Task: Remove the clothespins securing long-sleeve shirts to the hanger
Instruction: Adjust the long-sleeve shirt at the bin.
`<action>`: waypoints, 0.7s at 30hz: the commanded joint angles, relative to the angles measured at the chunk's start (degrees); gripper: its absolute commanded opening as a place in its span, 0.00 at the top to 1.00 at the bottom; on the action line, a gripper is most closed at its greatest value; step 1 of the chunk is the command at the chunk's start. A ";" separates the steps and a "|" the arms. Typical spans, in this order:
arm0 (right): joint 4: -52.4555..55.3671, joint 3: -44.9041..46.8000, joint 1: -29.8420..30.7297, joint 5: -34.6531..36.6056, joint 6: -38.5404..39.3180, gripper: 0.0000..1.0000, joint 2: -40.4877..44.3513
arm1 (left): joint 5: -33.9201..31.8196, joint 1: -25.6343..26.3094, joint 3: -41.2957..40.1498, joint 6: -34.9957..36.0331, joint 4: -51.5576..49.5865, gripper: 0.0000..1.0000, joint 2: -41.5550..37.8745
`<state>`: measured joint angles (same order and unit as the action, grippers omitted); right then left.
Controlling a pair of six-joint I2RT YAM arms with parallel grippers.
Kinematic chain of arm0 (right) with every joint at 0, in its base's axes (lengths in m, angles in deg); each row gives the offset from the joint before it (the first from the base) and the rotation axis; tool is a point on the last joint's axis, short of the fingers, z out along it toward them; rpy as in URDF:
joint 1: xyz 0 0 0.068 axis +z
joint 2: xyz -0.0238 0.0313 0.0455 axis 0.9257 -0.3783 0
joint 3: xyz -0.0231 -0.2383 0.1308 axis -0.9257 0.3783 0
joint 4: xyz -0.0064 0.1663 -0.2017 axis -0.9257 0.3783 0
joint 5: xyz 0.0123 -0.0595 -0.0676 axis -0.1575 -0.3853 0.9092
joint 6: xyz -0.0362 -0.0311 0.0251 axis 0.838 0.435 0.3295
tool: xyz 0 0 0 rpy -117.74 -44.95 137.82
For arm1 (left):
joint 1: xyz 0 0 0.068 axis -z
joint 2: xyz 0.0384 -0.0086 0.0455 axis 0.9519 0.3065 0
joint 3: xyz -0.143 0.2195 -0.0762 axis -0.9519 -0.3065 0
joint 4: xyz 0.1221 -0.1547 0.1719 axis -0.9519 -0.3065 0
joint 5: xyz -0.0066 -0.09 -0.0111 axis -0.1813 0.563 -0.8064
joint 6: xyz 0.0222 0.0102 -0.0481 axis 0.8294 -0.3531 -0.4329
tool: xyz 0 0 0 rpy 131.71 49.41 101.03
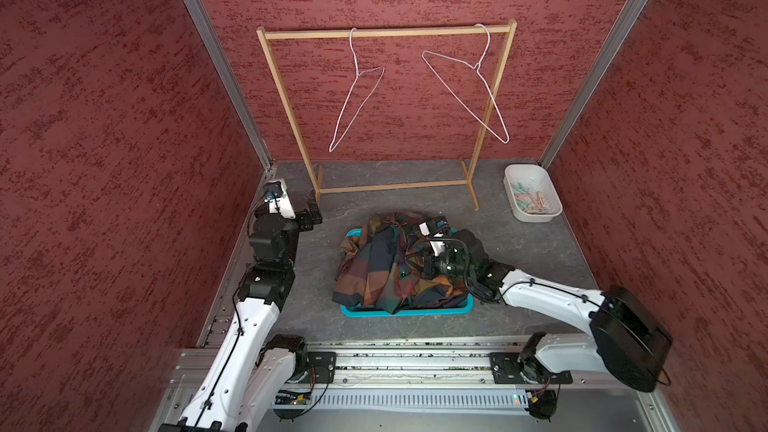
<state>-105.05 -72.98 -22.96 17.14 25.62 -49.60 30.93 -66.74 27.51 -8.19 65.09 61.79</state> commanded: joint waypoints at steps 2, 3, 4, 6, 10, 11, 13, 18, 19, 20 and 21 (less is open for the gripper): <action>2.61 0.05 2.25 8.14 -1.39 1.00 -6.29 | -0.14 -0.31 -1.61 -0.74 -0.47 0.01 -1.37; 3.08 0.65 2.46 9.67 -1.60 1.00 -7.83 | -0.08 -0.36 -2.09 -0.70 -0.37 0.01 -1.66; 2.93 1.50 2.63 10.90 -1.74 1.00 -9.26 | -0.20 -0.40 -2.53 -0.93 -0.18 0.01 -1.88; 1.88 3.32 2.64 12.67 -2.38 1.00 -11.22 | -0.14 -0.55 -3.30 -1.23 0.35 0.01 -2.15; -0.76 4.90 2.33 13.12 -3.23 0.91 -12.95 | 0.23 -0.66 -4.27 -1.40 0.84 0.01 -2.16; -1.14 4.98 2.43 12.86 -3.16 0.88 -12.60 | 0.23 -0.73 -4.47 -1.54 0.96 0.01 -2.14; -0.77 4.74 2.47 13.32 -2.47 0.79 -10.54 | 0.45 -0.69 -4.99 -1.72 1.60 0.01 -2.13; 7.35 2.72 3.08 19.68 0.57 0.43 3.25 | 1.23 -1.01 -6.89 -1.80 3.48 0.01 -2.36; 8.98 2.70 3.21 21.17 1.01 0.39 5.93 | 1.54 -1.17 -7.45 -1.68 4.38 0.01 -2.22; 10.66 2.71 3.17 22.64 1.51 0.37 9.27 | 1.57 -1.31 -8.08 -1.59 5.39 0.01 -2.13; 12.53 2.49 3.17 24.05 2.39 0.32 12.29 | 1.43 -1.54 -8.58 -1.65 6.31 0.01 -1.81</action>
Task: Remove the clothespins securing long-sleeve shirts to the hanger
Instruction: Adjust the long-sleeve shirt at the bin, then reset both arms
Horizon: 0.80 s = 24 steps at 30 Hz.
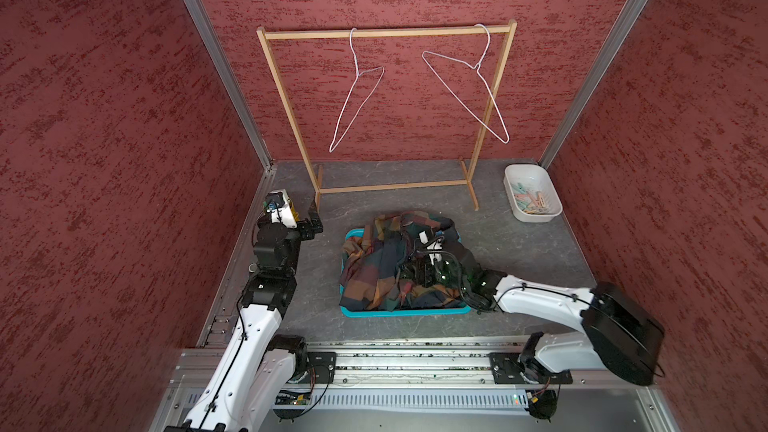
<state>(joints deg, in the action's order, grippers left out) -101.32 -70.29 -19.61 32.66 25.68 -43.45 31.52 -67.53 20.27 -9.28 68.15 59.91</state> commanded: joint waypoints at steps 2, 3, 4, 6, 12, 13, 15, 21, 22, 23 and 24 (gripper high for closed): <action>13.11 -1.03 -0.17 10.87 3.72 0.01 10.67 | 1.15 -1.34 -1.64 -0.98 3.87 0.01 0.90; 15.46 -1.71 -0.17 11.77 4.54 0.01 12.58 | 1.65 -1.65 -1.70 -0.99 4.03 0.01 1.26; 17.02 -2.05 -0.17 12.80 5.10 0.01 14.04 | 1.85 -1.79 -1.85 -1.00 4.27 0.01 1.48; 20.54 -2.70 -0.17 15.42 6.30 0.01 17.85 | 1.76 -1.99 -2.30 -0.78 4.80 0.01 1.74; 24.73 -3.37 -6.79 19.05 12.34 0.01 29.31 | 2.49 -3.64 -5.80 -0.82 8.36 0.01 1.43; 25.10 -3.57 -9.30 17.74 13.73 0.01 30.38 | 2.93 -3.96 -6.20 -0.99 8.82 0.01 1.58; 25.16 -4.24 -15.68 13.21 16.39 0.01 32.67 | 3.89 -4.74 -6.96 -1.06 9.73 0.01 2.13; 20.17 -2.28 -31.30 5.86 19.41 0.01 33.38 | 4.85 -7.15 -9.67 -1.73 14.52 0.01 4.97; 18.64 -1.13 -33.62 5.13 19.47 0.01 32.97 | 5.07 -7.46 -10.32 -1.38 15.54 0.01 5.49; 16.69 0.17 -36.50 3.15 19.47 0.01 32.43 | 5.16 -7.79 -11.01 -1.03 16.67 0.01 6.08; 14.53 1.50 -38.90 1.21 19.42 0.01 31.95 | 5.18 -8.10 -11.64 -0.79 17.56 0.01 6.67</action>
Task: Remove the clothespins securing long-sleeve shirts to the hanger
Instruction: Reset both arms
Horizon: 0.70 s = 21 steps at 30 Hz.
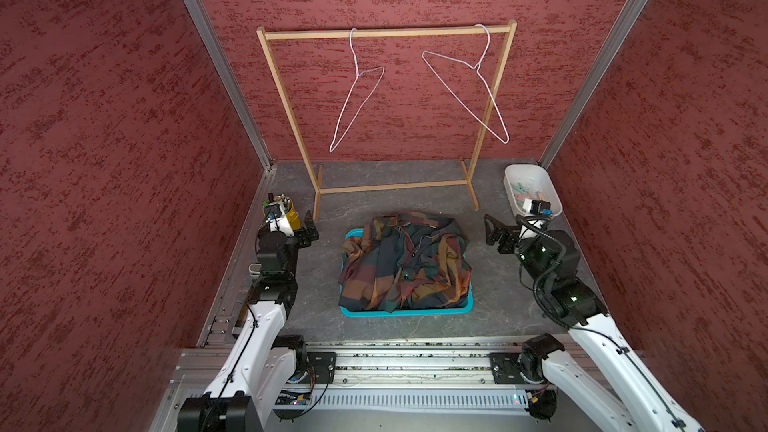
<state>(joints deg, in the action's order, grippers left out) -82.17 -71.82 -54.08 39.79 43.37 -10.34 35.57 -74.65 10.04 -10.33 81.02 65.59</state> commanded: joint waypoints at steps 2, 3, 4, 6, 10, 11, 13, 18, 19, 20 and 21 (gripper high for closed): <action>-9.74 5.97 -9.61 -8.18 1.61 0.01 -2.41 | 1.91 -1.88 -3.01 0.41 7.75 0.01 2.27; -12.65 7.32 -11.30 -8.43 1.62 0.01 -3.07 | 2.67 -2.36 -3.71 0.20 9.16 0.01 2.78; -16.32 8.88 -12.91 -8.14 1.61 0.01 -4.15 | 3.53 -3.01 -4.55 -0.29 11.02 0.01 3.72; -23.59 11.36 -14.22 -6.35 1.36 0.01 -7.12 | 5.24 -4.11 -5.38 -0.92 14.12 0.01 5.58; -44.39 19.09 -14.35 -0.54 5.39 0.01 -13.15 | 5.73 -4.57 -5.72 0.48 17.40 0.01 10.47; -49.14 20.70 -14.59 1.24 6.48 0.01 -15.69 | 5.98 -4.74 -6.16 0.40 19.73 0.01 12.00; -55.91 21.55 -15.31 0.19 8.69 0.01 -22.03 | 7.36 -4.80 -6.86 0.70 23.50 0.01 15.23; -74.50 24.16 -15.79 0.09 11.91 0.01 -35.80 | 9.03 -4.94 -6.48 0.51 30.80 0.01 24.17; -76.00 23.44 -16.04 -1.25 12.78 0.01 -38.38 | 10.49 -4.91 -5.87 0.40 30.25 0.01 24.75; -77.41 22.88 -16.15 -2.46 13.38 0.01 -40.73 | 11.35 -4.88 -5.55 0.48 31.35 0.01 25.76; -78.81 22.25 -16.22 -3.37 13.77 0.01 -42.86 | 12.14 -4.71 -5.17 0.33 31.45 0.01 26.63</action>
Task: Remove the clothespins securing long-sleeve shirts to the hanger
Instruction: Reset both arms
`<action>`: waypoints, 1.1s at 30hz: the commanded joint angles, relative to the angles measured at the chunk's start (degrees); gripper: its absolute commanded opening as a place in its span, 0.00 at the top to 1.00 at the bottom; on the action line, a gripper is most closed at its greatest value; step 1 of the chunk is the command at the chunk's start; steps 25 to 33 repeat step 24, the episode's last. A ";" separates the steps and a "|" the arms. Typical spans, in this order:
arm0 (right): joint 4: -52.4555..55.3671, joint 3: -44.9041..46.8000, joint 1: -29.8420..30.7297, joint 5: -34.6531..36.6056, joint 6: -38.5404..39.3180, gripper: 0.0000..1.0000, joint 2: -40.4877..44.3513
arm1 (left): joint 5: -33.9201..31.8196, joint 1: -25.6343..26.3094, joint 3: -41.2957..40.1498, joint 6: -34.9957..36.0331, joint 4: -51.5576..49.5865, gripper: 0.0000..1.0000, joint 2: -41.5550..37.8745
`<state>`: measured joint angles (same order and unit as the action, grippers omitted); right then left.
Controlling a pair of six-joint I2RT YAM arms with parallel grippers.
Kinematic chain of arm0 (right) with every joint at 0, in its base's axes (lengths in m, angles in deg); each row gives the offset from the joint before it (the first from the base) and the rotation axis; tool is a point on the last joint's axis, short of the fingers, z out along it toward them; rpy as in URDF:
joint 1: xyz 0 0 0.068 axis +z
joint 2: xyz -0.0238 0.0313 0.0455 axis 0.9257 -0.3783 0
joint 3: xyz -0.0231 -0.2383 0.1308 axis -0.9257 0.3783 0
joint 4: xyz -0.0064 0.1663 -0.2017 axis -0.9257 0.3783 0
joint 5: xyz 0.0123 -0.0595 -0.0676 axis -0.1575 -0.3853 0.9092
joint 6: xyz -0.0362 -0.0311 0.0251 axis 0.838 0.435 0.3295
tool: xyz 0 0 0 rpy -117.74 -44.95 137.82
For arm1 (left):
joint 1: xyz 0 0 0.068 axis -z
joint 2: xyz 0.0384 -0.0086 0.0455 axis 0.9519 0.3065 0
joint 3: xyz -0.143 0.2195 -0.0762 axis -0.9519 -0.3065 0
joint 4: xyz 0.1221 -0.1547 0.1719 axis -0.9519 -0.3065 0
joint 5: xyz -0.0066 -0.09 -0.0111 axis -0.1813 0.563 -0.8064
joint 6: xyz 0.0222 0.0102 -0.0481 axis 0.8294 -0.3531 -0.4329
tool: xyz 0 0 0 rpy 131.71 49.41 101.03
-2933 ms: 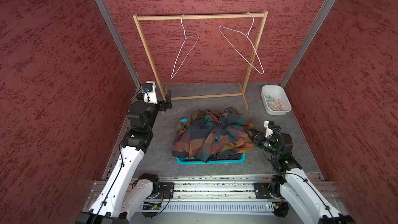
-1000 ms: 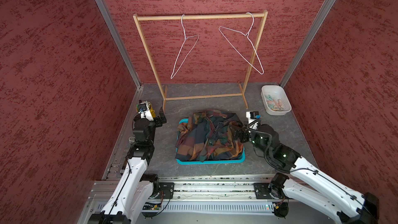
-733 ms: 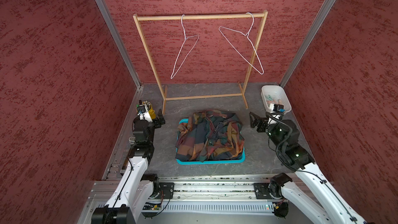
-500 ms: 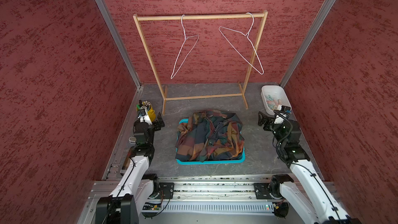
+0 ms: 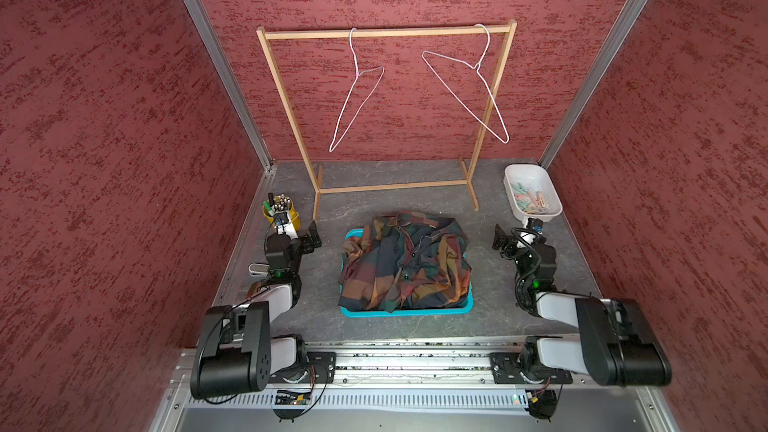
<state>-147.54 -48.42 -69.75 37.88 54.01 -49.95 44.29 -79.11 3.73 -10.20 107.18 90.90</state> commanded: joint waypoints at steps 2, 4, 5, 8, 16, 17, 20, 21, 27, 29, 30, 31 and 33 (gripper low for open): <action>-18.81 -0.73 -1.35 -2.42 2.21 0.01 -9.15 | 3.75 0.74 0.77 0.85 9.73 0.01 4.57; -17.81 -0.82 -2.68 -3.44 1.05 0.01 -8.67 | 2.65 4.22 -0.28 4.30 15.83 0.01 8.66; -17.94 -0.84 -2.68 -3.46 1.16 0.01 -8.80 | 1.64 6.05 -0.06 6.20 17.14 0.01 10.57; -17.25 -0.96 -2.61 -3.13 1.25 0.01 -8.47 | -1.33 7.51 2.27 7.19 14.54 0.01 12.78; -17.05 -0.95 -2.50 -2.93 1.46 0.01 -8.38 | -7.78 6.59 4.63 3.58 12.07 0.01 14.01; -16.29 -1.44 -2.46 -2.74 1.44 0.01 -8.59 | -7.98 6.63 4.76 3.42 10.89 0.01 13.59; -15.86 -1.83 -1.74 -1.35 1.78 0.01 -8.62 | -8.07 6.74 4.69 3.39 11.06 0.01 13.67; -15.99 -1.79 -1.71 -1.36 1.85 0.01 -8.61 | -8.02 6.63 4.69 3.35 11.26 0.01 13.70; -17.21 -0.85 -1.72 -2.57 2.17 0.01 -8.34 | -8.01 6.79 4.69 3.43 11.23 0.01 13.67; -17.21 -0.85 -1.72 -2.57 2.17 0.01 -8.34 | -8.01 6.79 4.69 3.43 11.23 0.01 13.67; -17.21 -0.85 -1.72 -2.57 2.17 0.01 -8.34 | -8.01 6.79 4.69 3.43 11.23 0.01 13.67; -17.21 -0.85 -1.72 -2.57 2.17 0.01 -8.34 | -8.01 6.79 4.69 3.43 11.23 0.01 13.67; -17.21 -0.85 -1.72 -2.57 2.17 0.01 -8.34 | -8.01 6.79 4.69 3.43 11.23 0.01 13.67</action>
